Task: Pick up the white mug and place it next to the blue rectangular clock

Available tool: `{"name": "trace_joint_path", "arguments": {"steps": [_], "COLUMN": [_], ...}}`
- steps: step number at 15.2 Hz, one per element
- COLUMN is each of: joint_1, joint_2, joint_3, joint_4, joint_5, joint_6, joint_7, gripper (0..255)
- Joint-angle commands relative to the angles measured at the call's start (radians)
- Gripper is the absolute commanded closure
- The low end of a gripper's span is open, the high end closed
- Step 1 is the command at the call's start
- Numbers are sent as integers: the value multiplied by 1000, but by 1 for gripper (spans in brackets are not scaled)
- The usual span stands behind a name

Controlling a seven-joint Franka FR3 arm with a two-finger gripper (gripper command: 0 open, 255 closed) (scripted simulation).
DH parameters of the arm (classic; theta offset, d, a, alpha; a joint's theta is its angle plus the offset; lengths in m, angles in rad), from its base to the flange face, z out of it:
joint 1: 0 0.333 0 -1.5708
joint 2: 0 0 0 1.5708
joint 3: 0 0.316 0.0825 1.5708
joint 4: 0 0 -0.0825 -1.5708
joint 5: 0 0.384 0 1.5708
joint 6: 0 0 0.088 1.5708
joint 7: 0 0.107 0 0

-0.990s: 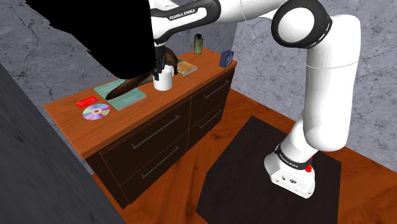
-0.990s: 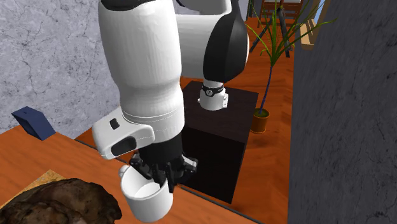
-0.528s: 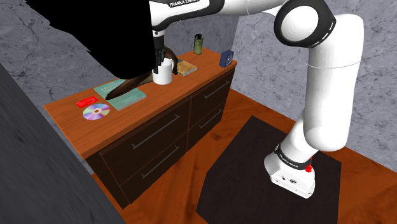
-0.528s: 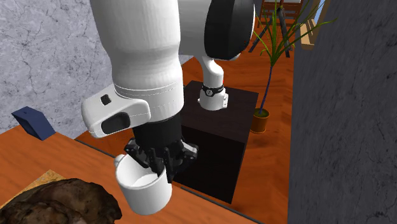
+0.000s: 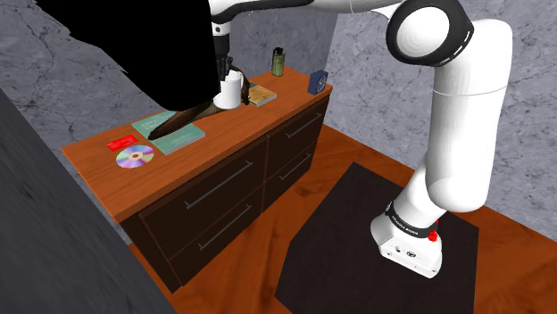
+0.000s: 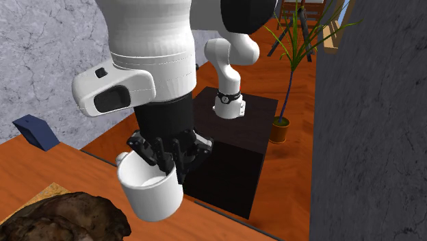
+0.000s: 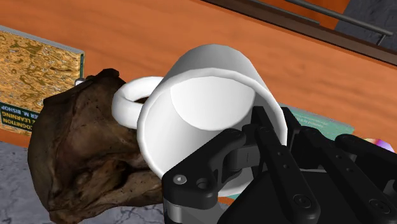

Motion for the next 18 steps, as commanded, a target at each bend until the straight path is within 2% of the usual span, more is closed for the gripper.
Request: {"name": "trace_joint_path", "arguments": {"steps": [1, 10, 18], "joint_1": [0, 4, -119], "joint_2": [-1, 15, -88], "joint_3": [0, 1, -45], "joint_4": [27, 172, 19], "joint_5": [0, -1, 27], "joint_6": [-28, -156, -105], "joint_7": [-1, -1, -166], "gripper": [255, 255, 255]}}
